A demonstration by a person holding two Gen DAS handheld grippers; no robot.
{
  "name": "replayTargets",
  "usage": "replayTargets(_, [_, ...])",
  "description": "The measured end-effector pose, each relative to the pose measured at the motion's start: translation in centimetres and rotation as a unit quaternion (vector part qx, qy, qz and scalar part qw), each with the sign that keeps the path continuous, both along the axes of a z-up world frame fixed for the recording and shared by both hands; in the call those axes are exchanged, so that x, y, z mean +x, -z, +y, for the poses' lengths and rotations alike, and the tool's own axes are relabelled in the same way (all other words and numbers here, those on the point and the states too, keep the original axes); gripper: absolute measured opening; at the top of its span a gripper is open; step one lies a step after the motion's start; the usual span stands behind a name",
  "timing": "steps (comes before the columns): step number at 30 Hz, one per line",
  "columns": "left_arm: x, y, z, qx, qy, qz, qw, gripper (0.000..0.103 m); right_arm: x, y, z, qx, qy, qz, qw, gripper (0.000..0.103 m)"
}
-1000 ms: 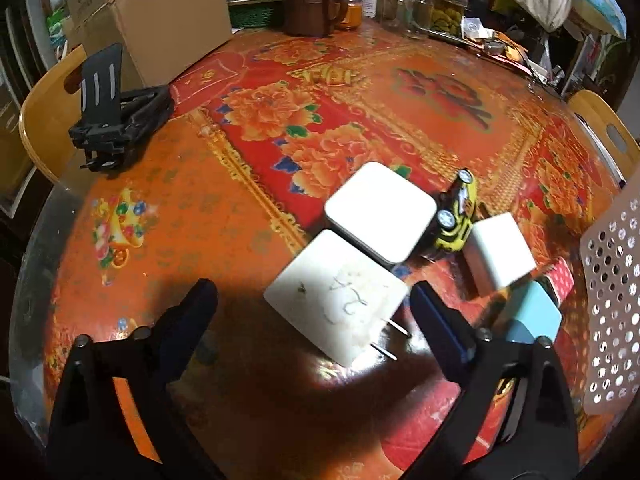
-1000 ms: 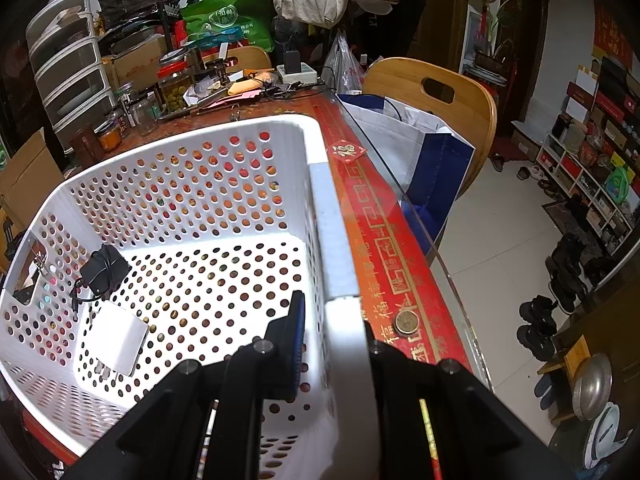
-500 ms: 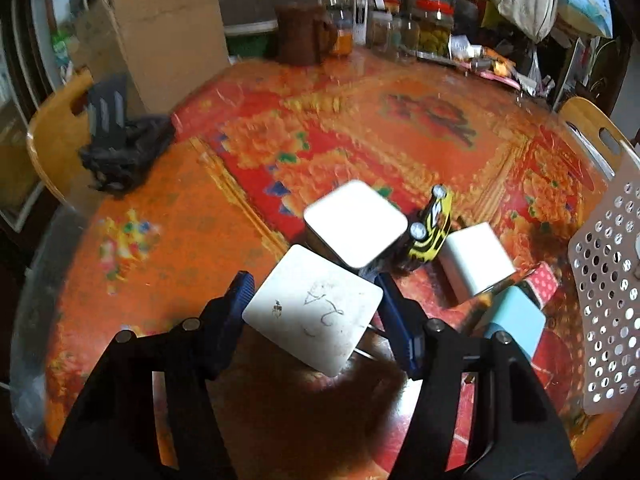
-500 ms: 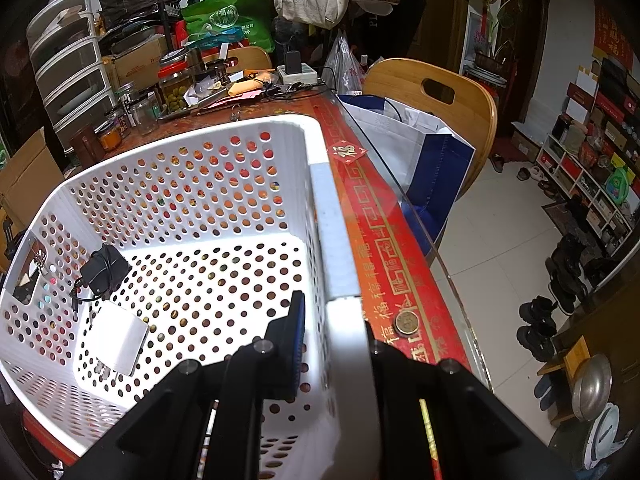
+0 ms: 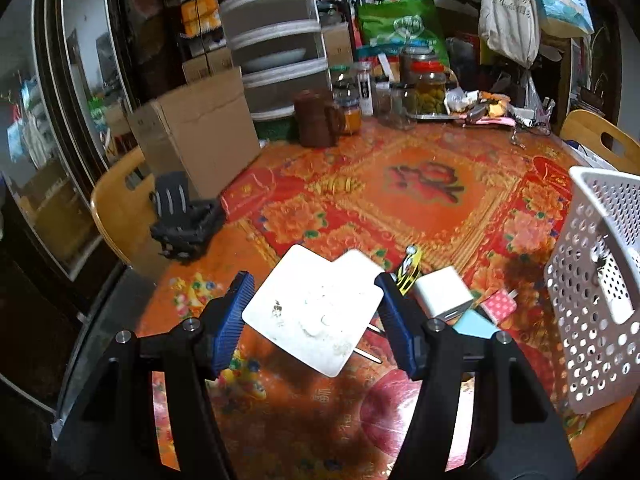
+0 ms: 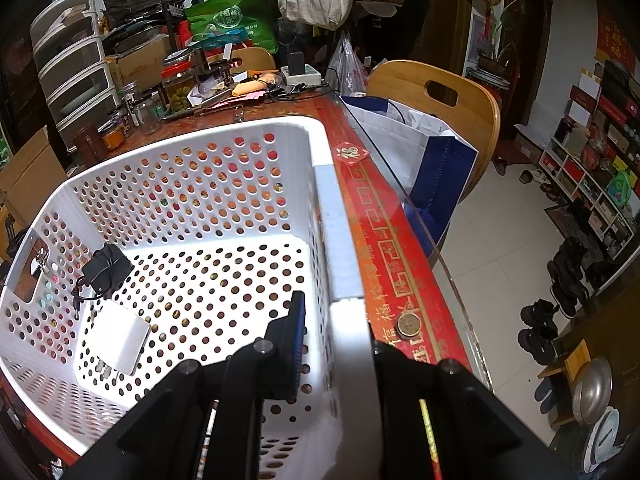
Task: Organize rigid objects
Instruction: 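Carry the square adapter into the basket and release it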
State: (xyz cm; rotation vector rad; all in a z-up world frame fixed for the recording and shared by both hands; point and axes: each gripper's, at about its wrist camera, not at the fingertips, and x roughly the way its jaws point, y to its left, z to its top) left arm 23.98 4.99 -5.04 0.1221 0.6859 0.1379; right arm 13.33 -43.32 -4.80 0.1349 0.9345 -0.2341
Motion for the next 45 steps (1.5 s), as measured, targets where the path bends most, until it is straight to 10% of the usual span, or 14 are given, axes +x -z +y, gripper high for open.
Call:
replayTargets(31, [-3.9,-8.4,-9.6,0.026,0.061,-0.053,0.9964,0.06,-0.4,0.3,0.1,0.006,-0.01,-0.007,1.0,0.012])
replayTargets(45, [1.0,-5.7,-26.4,0.095,0.211,0.092,0.9686,0.06,-0.4,0.3,0.2,0.007,-0.01,-0.007,1.0,0.013])
